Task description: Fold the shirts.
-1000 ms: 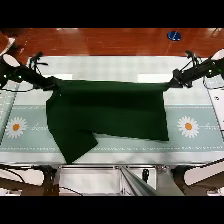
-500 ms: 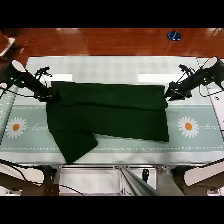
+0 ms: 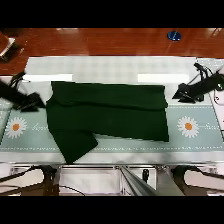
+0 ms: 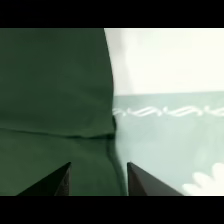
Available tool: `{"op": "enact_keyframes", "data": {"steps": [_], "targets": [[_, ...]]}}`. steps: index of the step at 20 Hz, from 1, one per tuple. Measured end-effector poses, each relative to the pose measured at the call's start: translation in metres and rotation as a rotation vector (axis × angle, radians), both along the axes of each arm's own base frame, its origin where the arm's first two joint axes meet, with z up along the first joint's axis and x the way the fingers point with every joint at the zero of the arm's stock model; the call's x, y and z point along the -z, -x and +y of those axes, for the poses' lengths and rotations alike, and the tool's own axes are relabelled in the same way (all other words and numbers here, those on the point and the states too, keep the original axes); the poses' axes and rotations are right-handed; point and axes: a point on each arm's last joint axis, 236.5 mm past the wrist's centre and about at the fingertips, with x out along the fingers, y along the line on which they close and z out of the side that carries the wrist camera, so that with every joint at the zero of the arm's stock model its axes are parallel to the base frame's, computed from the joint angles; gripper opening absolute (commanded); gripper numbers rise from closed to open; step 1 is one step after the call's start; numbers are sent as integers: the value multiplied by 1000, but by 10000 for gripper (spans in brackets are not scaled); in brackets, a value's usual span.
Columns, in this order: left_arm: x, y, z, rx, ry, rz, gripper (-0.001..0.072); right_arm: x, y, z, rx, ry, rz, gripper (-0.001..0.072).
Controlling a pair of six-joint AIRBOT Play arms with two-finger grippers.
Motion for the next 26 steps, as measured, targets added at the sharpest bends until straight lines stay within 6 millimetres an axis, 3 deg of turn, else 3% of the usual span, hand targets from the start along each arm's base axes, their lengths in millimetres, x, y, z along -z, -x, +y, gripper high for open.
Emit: {"op": "enact_keyframes", "data": {"steps": [4,8,12,17,18,21,23,26], "targets": [[19,55,-3,-213,135,-17,508,3,34,27,66,-73,-123,408],[42,86,-33,-258,220,23,508,7,53,46,101,-135,-175,408],[60,96,-55,-216,214,44,507,4,55,56,123,-180,-200,408],[69,95,-79,-177,225,43,504,-1,50,60,153,-212,-225,408],[70,95,-85,-162,233,51,439,-1,49,58,160,-211,-228,408],[79,104,-95,-92,221,80,20,0,45,34,233,-192,-240,408],[80,108,-100,-52,225,89,19,7,56,9,274,-159,-202,408],[78,114,-105,-15,237,104,19,33,102,-11,281,-94,-25,408]]}}
